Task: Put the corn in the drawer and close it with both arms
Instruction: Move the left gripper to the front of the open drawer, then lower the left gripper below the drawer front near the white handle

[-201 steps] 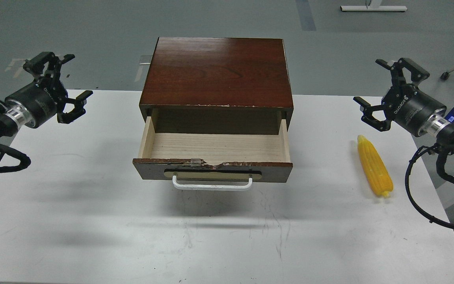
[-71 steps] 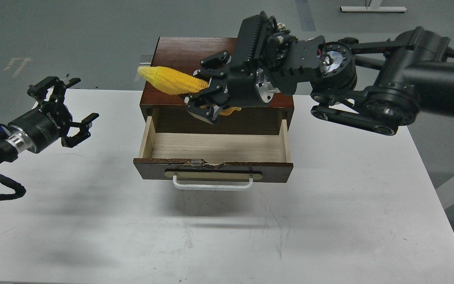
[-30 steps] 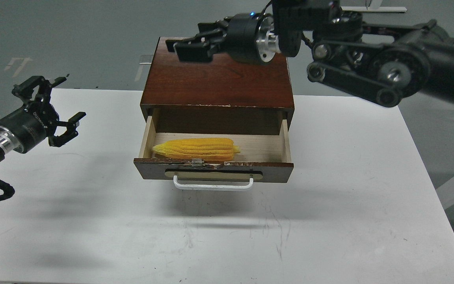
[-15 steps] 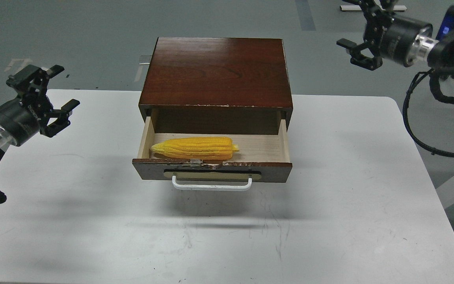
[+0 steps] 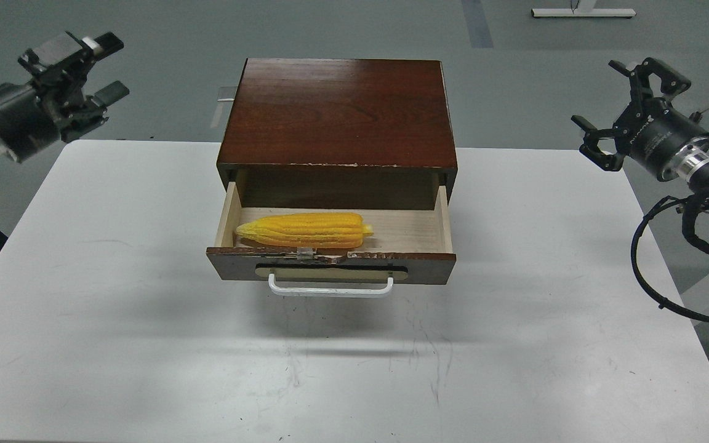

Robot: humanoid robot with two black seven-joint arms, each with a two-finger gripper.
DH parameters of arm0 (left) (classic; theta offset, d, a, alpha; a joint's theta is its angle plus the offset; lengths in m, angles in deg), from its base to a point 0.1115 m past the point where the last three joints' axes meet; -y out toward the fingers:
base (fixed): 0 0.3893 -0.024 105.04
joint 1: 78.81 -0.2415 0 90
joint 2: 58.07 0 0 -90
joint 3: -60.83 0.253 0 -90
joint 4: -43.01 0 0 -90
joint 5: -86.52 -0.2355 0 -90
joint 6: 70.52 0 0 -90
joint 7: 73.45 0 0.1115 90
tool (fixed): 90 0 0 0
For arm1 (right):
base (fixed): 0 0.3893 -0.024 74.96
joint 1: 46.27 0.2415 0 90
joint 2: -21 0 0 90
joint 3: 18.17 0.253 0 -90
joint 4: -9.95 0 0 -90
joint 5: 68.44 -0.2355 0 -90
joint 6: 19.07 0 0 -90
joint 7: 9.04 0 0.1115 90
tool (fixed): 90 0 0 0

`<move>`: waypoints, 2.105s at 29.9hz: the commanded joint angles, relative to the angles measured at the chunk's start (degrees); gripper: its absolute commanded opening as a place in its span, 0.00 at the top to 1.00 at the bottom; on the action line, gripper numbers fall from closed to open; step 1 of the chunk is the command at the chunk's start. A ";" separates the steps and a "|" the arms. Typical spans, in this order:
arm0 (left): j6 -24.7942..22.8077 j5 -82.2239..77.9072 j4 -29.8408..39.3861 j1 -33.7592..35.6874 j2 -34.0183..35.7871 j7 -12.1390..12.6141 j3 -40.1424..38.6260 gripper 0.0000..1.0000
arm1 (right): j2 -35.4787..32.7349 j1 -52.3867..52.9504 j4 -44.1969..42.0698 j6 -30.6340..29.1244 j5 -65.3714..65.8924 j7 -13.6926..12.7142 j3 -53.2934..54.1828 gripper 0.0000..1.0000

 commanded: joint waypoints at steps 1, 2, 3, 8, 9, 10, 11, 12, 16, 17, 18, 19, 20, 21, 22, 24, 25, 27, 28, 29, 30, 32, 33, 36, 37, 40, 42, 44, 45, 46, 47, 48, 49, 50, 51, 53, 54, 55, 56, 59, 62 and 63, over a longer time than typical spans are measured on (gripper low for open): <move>0.61 -3.71 8.16 1.01 3.26 0.06 0.36 0.02 | -1.69 -2.88 4.18 1.80 0.19 1.83 0.21 0.07; 2.18 -7.38 14.38 0.40 5.98 0.06 0.53 0.02 | -2.22 -3.33 4.45 2.67 0.19 1.83 0.29 0.07; 4.19 -9.68 17.49 0.04 7.14 0.06 0.53 0.02 | -2.31 -3.42 4.45 2.86 0.19 1.92 0.29 0.06; 28.19 -29.72 34.82 -3.83 11.63 0.06 3.08 0.02 | -2.31 -5.96 4.36 2.86 0.19 2.27 0.21 0.06; 29.25 -32.09 37.10 -3.83 11.64 0.06 3.69 0.02 | -2.22 -6.40 4.36 2.86 0.19 2.36 0.12 0.06; 28.74 -31.86 38.42 -3.92 11.38 0.06 3.96 0.02 | -1.96 -7.02 4.36 2.86 0.19 2.53 0.12 0.06; 28.21 -31.85 38.26 -4.18 11.02 0.06 4.05 0.02 | -1.87 -7.20 4.36 2.86 0.19 2.71 0.12 0.06; 26.21 -31.77 38.26 -4.62 9.80 0.06 4.75 0.03 | -1.78 -7.37 4.45 2.86 0.19 3.06 -0.06 0.06; 18.12 -31.77 38.26 -7.07 9.35 0.06 10.54 0.20 | -1.78 -7.46 4.45 2.77 0.45 3.15 -0.41 0.06; 17.32 -31.77 38.26 -7.60 9.26 0.06 11.25 0.21 | -1.87 -7.46 4.37 2.68 0.54 3.15 -0.50 0.06; 16.53 -31.77 38.26 -9.00 8.83 0.06 11.95 0.21 | -1.96 -7.46 4.19 2.68 0.80 3.15 -0.58 0.06; 16.00 -31.77 38.26 -9.62 8.74 0.06 12.05 0.22 | -2.04 -7.55 4.10 2.68 0.81 3.15 -0.67 0.06; 15.21 -31.77 38.26 -10.24 8.39 0.06 11.96 0.25 | -2.04 -7.55 4.01 2.68 0.89 3.15 -0.67 0.06; 13.63 -31.85 38.26 -10.68 7.86 0.06 11.61 0.50 | -2.13 -7.90 3.93 2.77 0.89 3.15 -0.67 0.06; 12.92 -31.85 38.44 -10.60 7.94 0.06 11.61 0.88 | -2.22 -8.34 3.93 2.77 0.89 3.15 -0.59 0.06; 12.92 -31.85 38.44 -10.34 8.03 0.06 11.43 1.00 | -2.31 -8.87 4.01 2.77 0.81 3.15 -0.59 0.06; 12.74 -31.85 38.44 -10.25 8.12 0.06 11.52 1.00 | -2.31 -9.04 3.93 2.77 0.89 3.15 -0.59 0.06; 11.51 -31.77 38.44 -10.07 8.12 0.06 11.70 1.00 | -2.31 -9.66 3.49 2.77 0.89 3.15 -0.67 0.06; 10.29 -31.77 38.44 -10.07 8.03 0.06 11.70 1.00 | -2.22 -9.75 3.22 2.77 0.89 3.15 -0.67 0.06; 5.49 -31.77 38.44 -9.90 7.95 0.06 11.52 1.00 | -2.13 -9.83 2.79 2.77 0.89 3.15 -0.67 0.06; -0.99 -31.68 38.44 -9.72 7.77 0.06 11.35 1.00 | -1.96 -9.83 2.35 2.77 0.89 3.15 -0.67 0.06; -4.71 -28.63 38.53 -9.37 7.33 0.06 10.21 1.00 | -1.78 -9.83 1.64 2.77 0.89 3.15 -0.67 0.06; -4.71 -26.25 38.53 -9.37 7.33 0.06 9.51 1.00 | -1.78 -9.83 1.55 2.77 0.89 3.15 -0.67 0.06; -4.71 -15.45 38.44 -9.28 7.24 0.06 4.68 1.00 | -1.69 -9.83 0.86 2.77 0.89 3.15 -0.85 0.06; -4.71 -15.25 38.44 -9.19 6.98 0.06 4.06 1.00 | -1.69 -9.92 0.41 2.77 0.89 3.15 -1.02 0.06; -4.71 -15.24 38.44 -8.84 5.23 0.06 3.96 1.00 | -1.61 -9.75 -1.52 2.77 0.89 3.15 -2.87 0.06; -4.71 -15.24 38.26 -9.36 3.38 0.06 3.96 1.00 | -1.34 -9.66 -2.40 2.77 0.89 3.15 -3.66 0.06; -4.71 -15.07 38.26 -9.72 0.66 0.06 4.49 1.00 | -0.82 -9.57 -2.40 2.86 0.89 3.15 -3.92 0.06; -4.71 -15.07 38.26 -9.98 0.22 0.06 4.66 1.00 | -0.81 -9.57 -2.40 2.86 0.89 3.15 -4.01 0.06; -4.71 -15.07 38.26 -10.42 -0.22 0.06 4.93 1.00 | -0.81 -9.66 -2.40 2.94 0.89 3.15 -4.01 0.06; -4.71 -15.33 38.26 -11.64 -1.27 0.06 5.71 1.00 | -0.81 -9.66 -2.49 2.95 0.89 3.15 -4.10 0.06; -4.71 -15.59 38.26 -12.17 -1.72 0.06 6.07 1.00 | -0.81 -9.66 -2.49 2.95 0.89 3.15 -4.10 0.06; -4.71 -16.90 38.26 -12.88 -2.51 0.06 6.25 1.00 | -0.81 -9.75 -2.58 2.95 0.89 3.15 -4.10 0.06; -4.71 -19.44 38.26 -13.49 -3.12 0.06 6.77 1.00 | -0.81 -9.75 -2.67 2.95 0.89 3.15 -4.10 0.06; -4.71 -20.68 38.26 -13.93 -3.22 0.06 7.21 1.00 | -0.81 -9.83 -2.67 2.95 0.89 3.15 -4.10 0.06; -4.71 -22.88 38.26 -16.13 -3.74 0.06 9.14 1.00 | -0.81 -9.83 -3.10 2.95 0.89 3.15 -5.06 0.06; -4.71 -23.41 38.26 -17.00 -4.18 0.06 9.58 1.00 | -0.81 -9.83 -3.54 2.95 0.89 3.15 -5.59 0.06; -4.71 -24.46 38.26 -18.67 -4.88 0.06 10.37 1.00 | -0.73 -9.83 -4.24 2.95 0.89 3.24 -6.47 0.06; -4.71 -25.78 38.18 -20.16 -5.58 0.06 10.55 1.00 | -0.73 -9.83 -4.68 2.95 0.89 3.24 -7.00 0.06; -4.71 -26.49 38.00 -21.23 -7.26 0.06 10.20 1.00 | -0.73 -9.83 -4.95 2.95 0.89 3.24 -7.09 0.06; -4.71 -26.23 37.21 -21.23 -8.75 0.06 10.03 1.00 | -0.73 -9.75 -4.69 2.95 0.89 3.24 -7.35 0.07; -4.71 -26.40 36.51 -21.23 -9.62 0.06 10.03 1.00 | -0.73 -9.75 -4.60 2.95 0.89 3.24 -7.35 0.07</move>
